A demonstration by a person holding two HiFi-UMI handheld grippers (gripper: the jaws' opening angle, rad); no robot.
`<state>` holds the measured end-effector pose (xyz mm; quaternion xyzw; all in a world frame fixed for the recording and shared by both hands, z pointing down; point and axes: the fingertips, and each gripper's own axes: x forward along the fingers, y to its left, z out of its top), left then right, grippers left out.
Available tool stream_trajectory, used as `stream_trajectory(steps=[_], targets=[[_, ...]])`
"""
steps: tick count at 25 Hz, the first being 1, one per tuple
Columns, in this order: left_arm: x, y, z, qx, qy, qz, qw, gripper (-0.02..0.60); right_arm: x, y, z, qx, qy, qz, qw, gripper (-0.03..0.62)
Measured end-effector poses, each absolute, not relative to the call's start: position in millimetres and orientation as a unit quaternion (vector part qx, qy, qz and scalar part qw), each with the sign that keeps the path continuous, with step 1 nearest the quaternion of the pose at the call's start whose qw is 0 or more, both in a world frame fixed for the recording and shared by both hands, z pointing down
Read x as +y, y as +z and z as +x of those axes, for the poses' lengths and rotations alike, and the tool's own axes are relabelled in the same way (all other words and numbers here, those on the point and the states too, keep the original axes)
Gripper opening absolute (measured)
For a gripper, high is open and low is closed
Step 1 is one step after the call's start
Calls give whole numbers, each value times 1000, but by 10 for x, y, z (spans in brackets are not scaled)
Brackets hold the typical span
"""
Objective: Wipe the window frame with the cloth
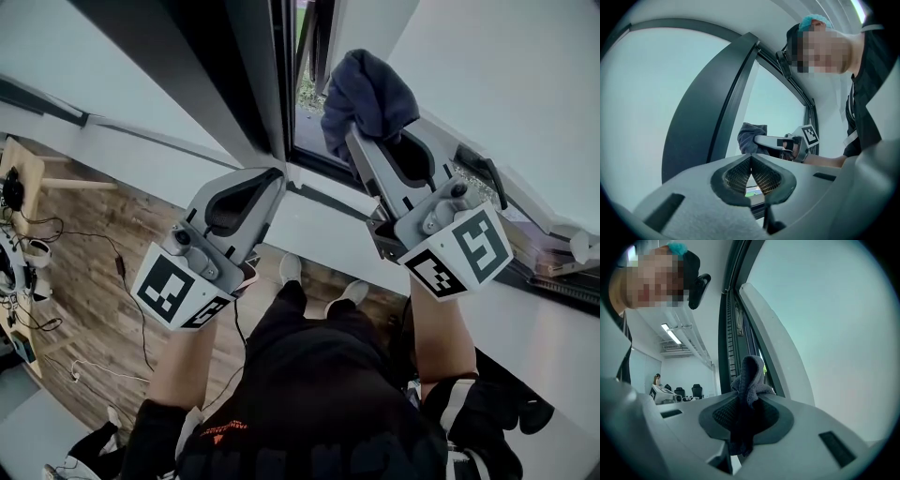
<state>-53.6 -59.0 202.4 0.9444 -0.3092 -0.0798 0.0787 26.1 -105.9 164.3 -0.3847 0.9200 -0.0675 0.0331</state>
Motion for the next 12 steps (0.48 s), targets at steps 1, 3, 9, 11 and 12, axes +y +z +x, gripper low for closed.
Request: stream_trajectory(steps=[1,3,9,11,12], targets=[[-591,2046,-548,-311,-79,944,81,20,-1073,1655,240,920,-67,-385,31,61],[-594,2082,-566,-313,-80,943,85,20,-1101,1665,198,921,-65,-384,29,61],[-598,2162,-604,-318,-80,940,92,20,-1130,1657,81,925,-59,-375,29,60],[-598,2188,-616,-320,-80,939,94,20,-1126,1658,46,926,-57,-372,30,61],[-596,2203,-616,-321,-80,939,96,20,-1123,1663,32,927,-56,-370,31,61]])
